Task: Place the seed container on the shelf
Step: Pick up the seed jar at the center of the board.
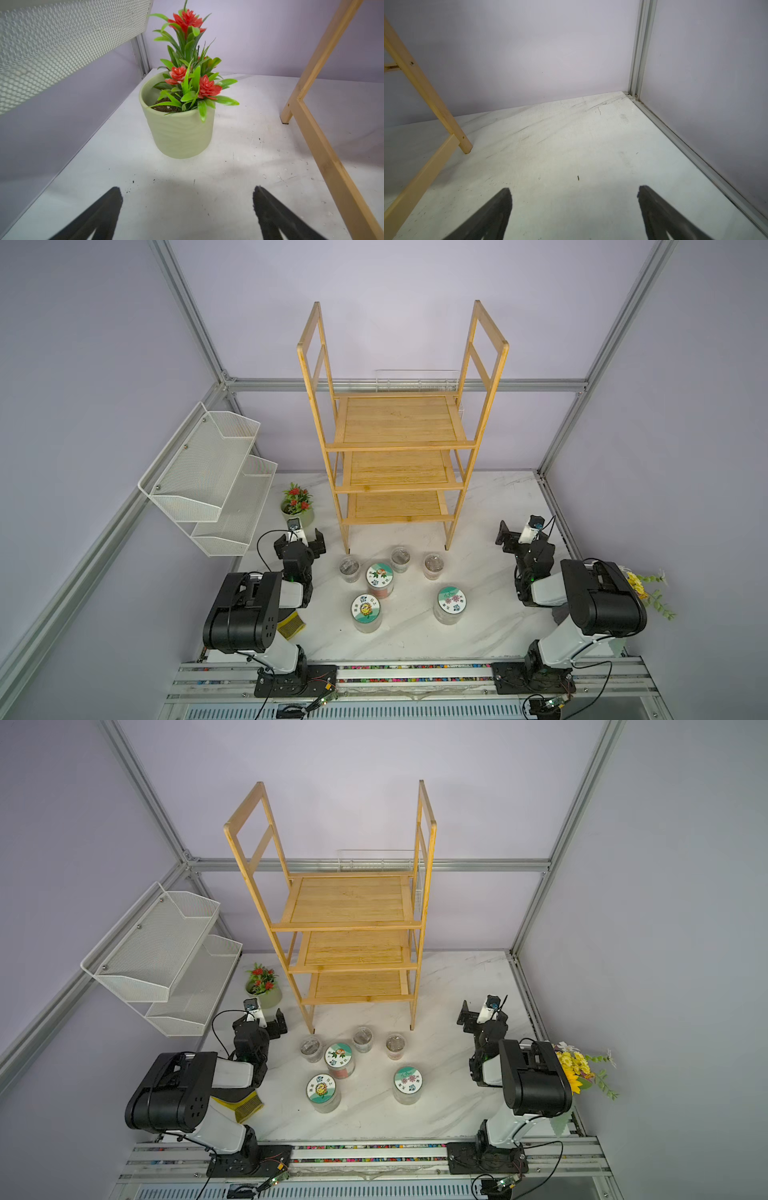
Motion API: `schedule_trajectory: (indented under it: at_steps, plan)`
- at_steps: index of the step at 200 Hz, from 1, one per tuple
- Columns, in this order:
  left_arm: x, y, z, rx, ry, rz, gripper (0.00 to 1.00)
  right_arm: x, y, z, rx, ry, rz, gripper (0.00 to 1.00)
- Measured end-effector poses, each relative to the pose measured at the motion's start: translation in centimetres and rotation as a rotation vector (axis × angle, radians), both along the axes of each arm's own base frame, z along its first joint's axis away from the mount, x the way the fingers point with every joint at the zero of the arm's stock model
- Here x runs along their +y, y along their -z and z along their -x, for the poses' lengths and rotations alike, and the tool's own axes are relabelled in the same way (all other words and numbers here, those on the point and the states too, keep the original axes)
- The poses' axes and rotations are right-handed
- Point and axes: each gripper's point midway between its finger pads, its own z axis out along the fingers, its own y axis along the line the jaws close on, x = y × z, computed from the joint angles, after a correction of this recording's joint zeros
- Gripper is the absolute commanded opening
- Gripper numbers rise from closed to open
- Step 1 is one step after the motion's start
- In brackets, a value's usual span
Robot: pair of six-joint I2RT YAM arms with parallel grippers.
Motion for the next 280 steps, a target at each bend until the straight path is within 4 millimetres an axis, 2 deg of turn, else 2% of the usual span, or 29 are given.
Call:
schedule_trajectory:
  at_steps: [197,216,230,237,250,266,280]
  plan:
    - [0.0,0.0,0.2,0.011,-0.003,-0.001,0.98,0.1,0.0,0.0,0.0,-0.003,0.0,0.97]
    - [0.0,-1.0,0.8,0.023,-0.009,-0.004,0.95,0.1,0.0,0.0,0.001,-0.004,0.001,0.97]
    - [0.0,-3.3,1.1,-0.012,-0.02,-0.008,0.94,0.2,-0.3,0.0,0.023,-0.002,0.001,0.97]
    - [-0.1,-5.0,1.3,-0.045,-0.023,-0.008,0.93,0.1,-1.0,-0.1,0.028,0.004,0.0,0.97]
    - [-0.4,-7.9,1.7,-0.103,-0.023,0.006,0.86,-0.1,-4.0,-0.8,-0.001,0.019,-0.009,0.97]
    - [-0.9,-11.6,2.2,-0.157,-0.03,0.042,0.82,0.0,-9.4,-1.4,-0.072,0.035,-0.026,0.97]
    - [-1.4,-14.5,2.4,-0.175,-0.039,0.09,0.81,0.6,-13.4,-1.2,-0.121,0.052,-0.042,0.97]
